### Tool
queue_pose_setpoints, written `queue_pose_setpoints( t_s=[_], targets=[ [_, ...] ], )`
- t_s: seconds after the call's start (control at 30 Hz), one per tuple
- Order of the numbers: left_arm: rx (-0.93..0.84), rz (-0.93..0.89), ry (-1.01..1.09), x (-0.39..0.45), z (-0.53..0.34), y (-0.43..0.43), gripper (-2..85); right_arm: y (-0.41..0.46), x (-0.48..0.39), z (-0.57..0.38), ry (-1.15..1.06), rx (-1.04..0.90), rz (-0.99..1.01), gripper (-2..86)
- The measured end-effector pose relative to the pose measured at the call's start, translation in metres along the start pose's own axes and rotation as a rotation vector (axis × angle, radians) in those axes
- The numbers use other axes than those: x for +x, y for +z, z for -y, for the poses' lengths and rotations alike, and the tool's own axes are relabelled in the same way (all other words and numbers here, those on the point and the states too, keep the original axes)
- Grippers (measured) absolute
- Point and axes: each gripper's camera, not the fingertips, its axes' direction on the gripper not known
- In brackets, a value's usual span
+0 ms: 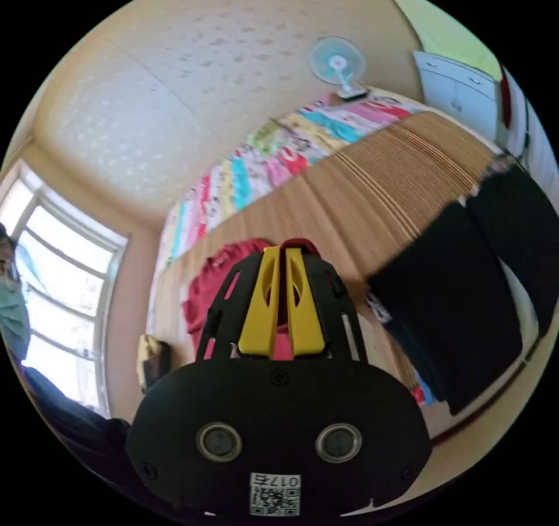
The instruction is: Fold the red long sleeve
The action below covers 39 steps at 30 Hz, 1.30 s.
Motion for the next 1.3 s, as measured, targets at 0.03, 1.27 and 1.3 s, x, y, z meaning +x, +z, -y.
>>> queue_pose_setpoints(
  t_s=[0.03,1.27,1.3],
  targets=[
    [0.006,0.004,0.001,0.0,0.0,-0.003,4.9,0.015,-0.042,0.019,-0.094,-0.015,0.165,2.8],
    [0.18,-0.019,-0.241,-0.076,0.182,-0.109,8.0,0.289,0.014,-0.119,-0.04,-0.94,-0.137,3.3],
    [0.175,-0.065,-0.185,-0.069,0.167,-0.114,8.7,0.277,0.02,-0.111,-0.077,-0.941,-0.186,4.6]
  ],
)
